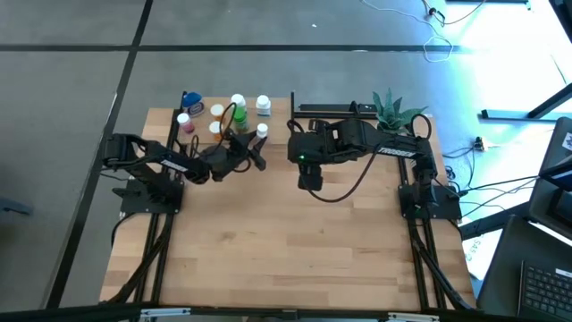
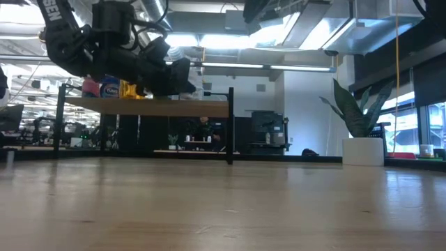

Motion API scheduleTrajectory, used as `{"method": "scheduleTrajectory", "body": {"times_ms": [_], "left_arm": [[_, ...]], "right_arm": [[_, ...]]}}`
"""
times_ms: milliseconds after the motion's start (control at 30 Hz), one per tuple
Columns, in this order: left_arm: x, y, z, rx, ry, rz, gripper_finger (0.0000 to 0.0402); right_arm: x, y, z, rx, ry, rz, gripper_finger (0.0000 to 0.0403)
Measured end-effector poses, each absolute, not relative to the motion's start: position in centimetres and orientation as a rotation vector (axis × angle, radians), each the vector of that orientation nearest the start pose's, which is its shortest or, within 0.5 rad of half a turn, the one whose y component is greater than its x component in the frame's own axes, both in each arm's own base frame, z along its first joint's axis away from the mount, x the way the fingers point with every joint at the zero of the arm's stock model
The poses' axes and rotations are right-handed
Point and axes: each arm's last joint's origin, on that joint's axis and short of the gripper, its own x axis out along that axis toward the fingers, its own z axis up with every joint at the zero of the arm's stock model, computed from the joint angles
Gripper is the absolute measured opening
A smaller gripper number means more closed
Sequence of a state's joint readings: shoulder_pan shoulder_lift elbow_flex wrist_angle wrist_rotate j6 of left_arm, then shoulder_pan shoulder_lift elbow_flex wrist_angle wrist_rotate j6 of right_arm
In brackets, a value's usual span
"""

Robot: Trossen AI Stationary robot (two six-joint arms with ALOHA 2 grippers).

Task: Pick and place medicine bottles onto shelf by color
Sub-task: Put the white and black pill bottle on the shelf

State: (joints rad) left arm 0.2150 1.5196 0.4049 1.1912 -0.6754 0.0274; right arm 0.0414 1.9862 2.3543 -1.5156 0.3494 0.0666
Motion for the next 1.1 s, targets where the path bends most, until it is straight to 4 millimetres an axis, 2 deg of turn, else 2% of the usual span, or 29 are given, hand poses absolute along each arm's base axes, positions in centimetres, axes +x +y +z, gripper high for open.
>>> {"method": "scheduleTrajectory", "body": {"times_ms": [400, 1100], "left_arm": [[24.7, 7.7, 18.0, -0.015, -0.075, 0.906, 0.0133], [24.7, 7.7, 18.0, -0.014, -0.068, 0.907, 0.0134]], "right_arm": [[37.4, -0.1, 40.6, -0.264, 1.062, -0.488, 0.0225], [39.8, 0.0, 42.2, -0.171, 0.766, -0.507, 0.0225]]}}
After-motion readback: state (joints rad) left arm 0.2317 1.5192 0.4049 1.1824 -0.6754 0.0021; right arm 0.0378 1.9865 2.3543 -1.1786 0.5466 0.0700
